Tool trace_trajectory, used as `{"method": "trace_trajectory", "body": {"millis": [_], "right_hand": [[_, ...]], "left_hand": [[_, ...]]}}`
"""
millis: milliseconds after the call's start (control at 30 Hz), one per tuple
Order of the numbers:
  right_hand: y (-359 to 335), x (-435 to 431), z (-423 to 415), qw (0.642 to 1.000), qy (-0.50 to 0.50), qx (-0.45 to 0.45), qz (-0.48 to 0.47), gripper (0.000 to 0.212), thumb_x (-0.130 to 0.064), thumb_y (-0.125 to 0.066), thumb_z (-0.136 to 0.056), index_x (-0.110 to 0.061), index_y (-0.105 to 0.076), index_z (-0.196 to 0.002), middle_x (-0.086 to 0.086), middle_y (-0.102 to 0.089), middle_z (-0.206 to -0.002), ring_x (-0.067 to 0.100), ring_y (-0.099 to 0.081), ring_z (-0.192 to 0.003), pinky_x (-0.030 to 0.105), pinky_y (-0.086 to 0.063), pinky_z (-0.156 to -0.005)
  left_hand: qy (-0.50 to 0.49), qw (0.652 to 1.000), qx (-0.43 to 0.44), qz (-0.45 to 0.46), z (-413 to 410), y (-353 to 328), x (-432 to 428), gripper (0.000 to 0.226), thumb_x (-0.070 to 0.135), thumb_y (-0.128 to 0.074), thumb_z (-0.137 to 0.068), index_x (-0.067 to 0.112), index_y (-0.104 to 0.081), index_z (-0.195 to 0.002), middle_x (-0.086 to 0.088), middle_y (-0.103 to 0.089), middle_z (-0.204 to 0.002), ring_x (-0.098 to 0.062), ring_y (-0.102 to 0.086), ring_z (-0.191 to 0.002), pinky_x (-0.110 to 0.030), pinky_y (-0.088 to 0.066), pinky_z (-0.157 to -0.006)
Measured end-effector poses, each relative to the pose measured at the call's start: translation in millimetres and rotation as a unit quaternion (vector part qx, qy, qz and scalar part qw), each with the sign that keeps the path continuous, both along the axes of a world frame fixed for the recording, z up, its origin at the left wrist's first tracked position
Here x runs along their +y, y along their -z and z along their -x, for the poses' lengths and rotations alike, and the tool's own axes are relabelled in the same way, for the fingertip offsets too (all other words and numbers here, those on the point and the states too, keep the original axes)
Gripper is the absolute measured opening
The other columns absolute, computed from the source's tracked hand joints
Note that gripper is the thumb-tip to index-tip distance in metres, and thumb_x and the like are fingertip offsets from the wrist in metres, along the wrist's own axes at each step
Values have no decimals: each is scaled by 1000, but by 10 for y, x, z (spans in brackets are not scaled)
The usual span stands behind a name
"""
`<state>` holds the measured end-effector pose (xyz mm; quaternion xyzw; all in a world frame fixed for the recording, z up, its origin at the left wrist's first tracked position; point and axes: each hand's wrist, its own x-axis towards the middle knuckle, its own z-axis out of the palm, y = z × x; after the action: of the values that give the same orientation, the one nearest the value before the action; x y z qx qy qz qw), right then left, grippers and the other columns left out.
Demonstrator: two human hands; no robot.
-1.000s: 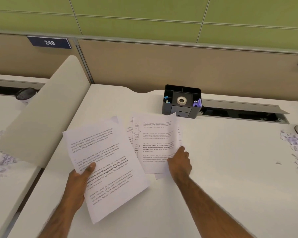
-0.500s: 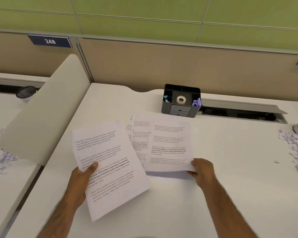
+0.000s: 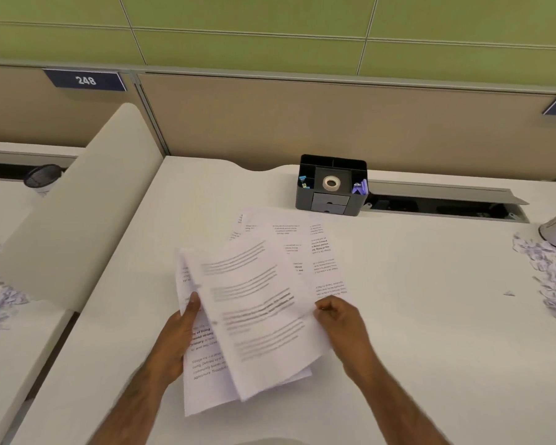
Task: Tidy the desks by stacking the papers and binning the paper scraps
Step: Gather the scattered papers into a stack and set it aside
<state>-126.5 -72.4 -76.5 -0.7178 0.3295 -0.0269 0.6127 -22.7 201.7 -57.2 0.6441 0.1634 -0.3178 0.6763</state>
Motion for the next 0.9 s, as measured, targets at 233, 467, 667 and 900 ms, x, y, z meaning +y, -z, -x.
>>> {"method": "trace_trajectory", "body": {"millis": [233,467,667,900], "right_hand": [[120,296,-101,997,14,21,72,17,-5,-60,-89,-20,-67,-87,-7,-70,-83,8,-62,-76,16,-44,-67],[331,391,-194,986,-95,102,92,21,-7,-59,-88,-23,-56,-74,-9,-58,-73,3,-49,-65,11,-37,-58],[502,477,-261,974,-136,149,105,22,-9,-56,-89,-21,-49,-72,-10,-49,-67,6,-41,-62,21,-37,-61],[559,472,-337,962,-173,165,135,25,-26,-60,-93,-22,-50,-71,-8,-55,-66,8,-50,-61,25,-45,-63]], "left_hand": [[-48,997,-14,55,-50,63,153,58,64,-55,-87,21,-67,-124,-11,-75,-117,-30,-75,-99,-37,-64,-72],[21,999,-18,-23,-49,387,353,27,20,-59,-101,22,-67,-127,-5,-75,-120,-24,-74,-102,-37,-62,-82],[-9,992,2,-124,-82,541,378,35,46,-50,-104,21,-72,-114,-4,-80,-99,-27,-77,-90,-37,-59,-74],[-34,987,-57,-145,-49,624,272,11,17,-67,-98,23,-70,-107,-8,-77,-110,-20,-75,-86,-37,-59,-79]]}}
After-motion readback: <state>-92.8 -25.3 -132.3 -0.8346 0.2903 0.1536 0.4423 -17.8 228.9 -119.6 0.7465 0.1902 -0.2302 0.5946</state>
